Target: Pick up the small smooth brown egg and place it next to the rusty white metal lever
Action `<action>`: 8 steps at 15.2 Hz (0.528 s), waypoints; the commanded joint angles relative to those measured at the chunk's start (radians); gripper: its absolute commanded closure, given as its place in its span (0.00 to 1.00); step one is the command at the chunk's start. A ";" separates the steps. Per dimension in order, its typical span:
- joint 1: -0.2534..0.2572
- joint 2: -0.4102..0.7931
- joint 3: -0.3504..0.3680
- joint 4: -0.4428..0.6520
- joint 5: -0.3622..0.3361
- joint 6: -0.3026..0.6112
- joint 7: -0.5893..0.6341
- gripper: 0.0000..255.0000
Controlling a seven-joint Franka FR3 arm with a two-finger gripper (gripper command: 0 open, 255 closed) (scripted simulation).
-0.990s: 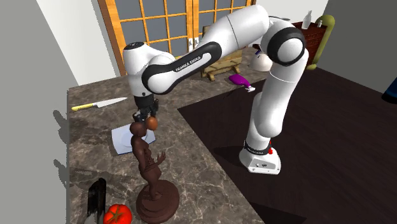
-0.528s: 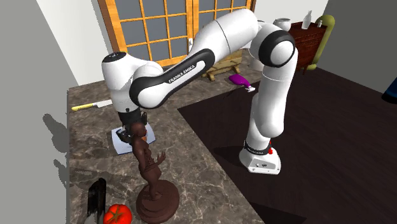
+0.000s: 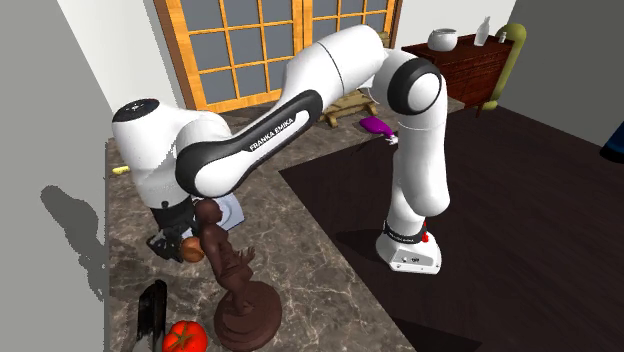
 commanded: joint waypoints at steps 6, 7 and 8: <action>0.061 0.083 -0.016 0.032 -0.032 0.034 0.054 1.00; 0.073 0.086 -0.029 0.023 -0.029 0.047 0.052 1.00; 0.076 0.089 -0.033 0.015 -0.030 0.059 0.053 1.00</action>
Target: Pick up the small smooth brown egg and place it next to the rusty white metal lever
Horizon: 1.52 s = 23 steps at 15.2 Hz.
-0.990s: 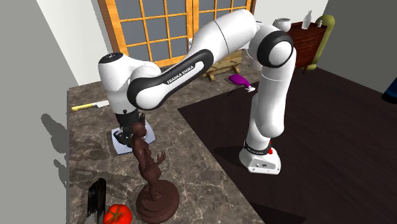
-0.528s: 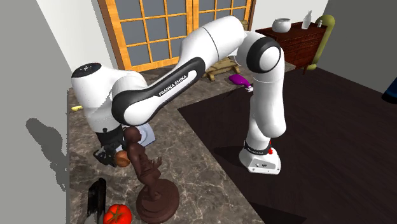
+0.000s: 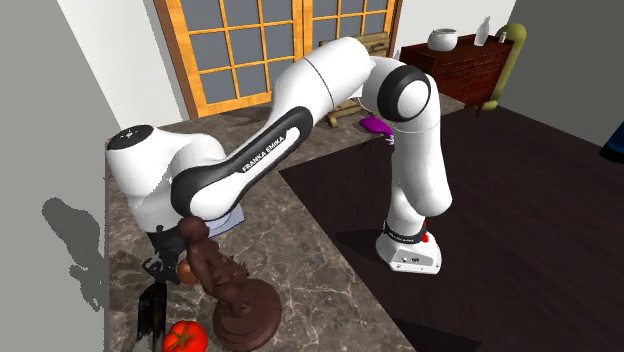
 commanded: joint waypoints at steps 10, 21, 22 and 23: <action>0.016 0.058 -0.015 -0.076 -0.067 0.127 0.020 1.00; 0.023 0.107 -0.025 -0.115 -0.089 0.211 0.034 1.00; 0.023 0.107 -0.025 -0.115 -0.089 0.211 0.034 1.00; 0.023 0.107 -0.025 -0.115 -0.089 0.211 0.034 1.00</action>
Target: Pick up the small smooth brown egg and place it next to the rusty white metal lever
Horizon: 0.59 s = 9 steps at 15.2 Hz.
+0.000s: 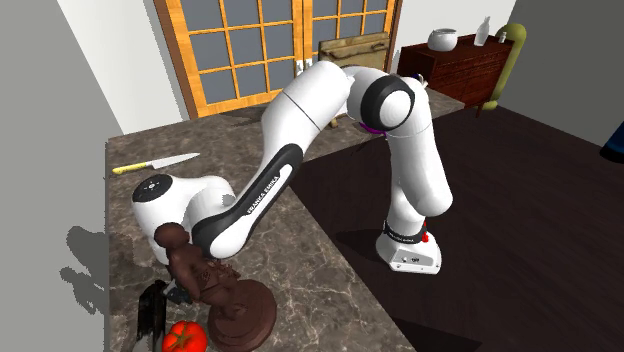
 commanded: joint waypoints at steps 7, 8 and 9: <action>0.000 0.000 0.000 -0.001 0.000 0.001 0.000 0.00; 0.000 0.000 0.000 -0.001 0.000 0.000 0.000 0.00; -0.003 -0.018 0.004 0.009 0.008 -0.026 -0.005 0.00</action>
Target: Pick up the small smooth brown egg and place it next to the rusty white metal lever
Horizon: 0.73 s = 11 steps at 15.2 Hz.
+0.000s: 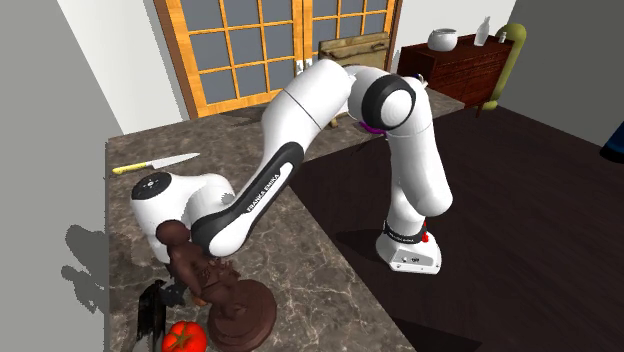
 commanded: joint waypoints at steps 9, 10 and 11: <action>-0.008 -0.056 0.011 0.039 0.025 -0.092 -0.015 0.00; -0.008 -0.056 0.011 0.039 0.025 -0.092 -0.015 0.00; -0.008 -0.056 0.011 0.039 0.025 -0.092 -0.015 0.00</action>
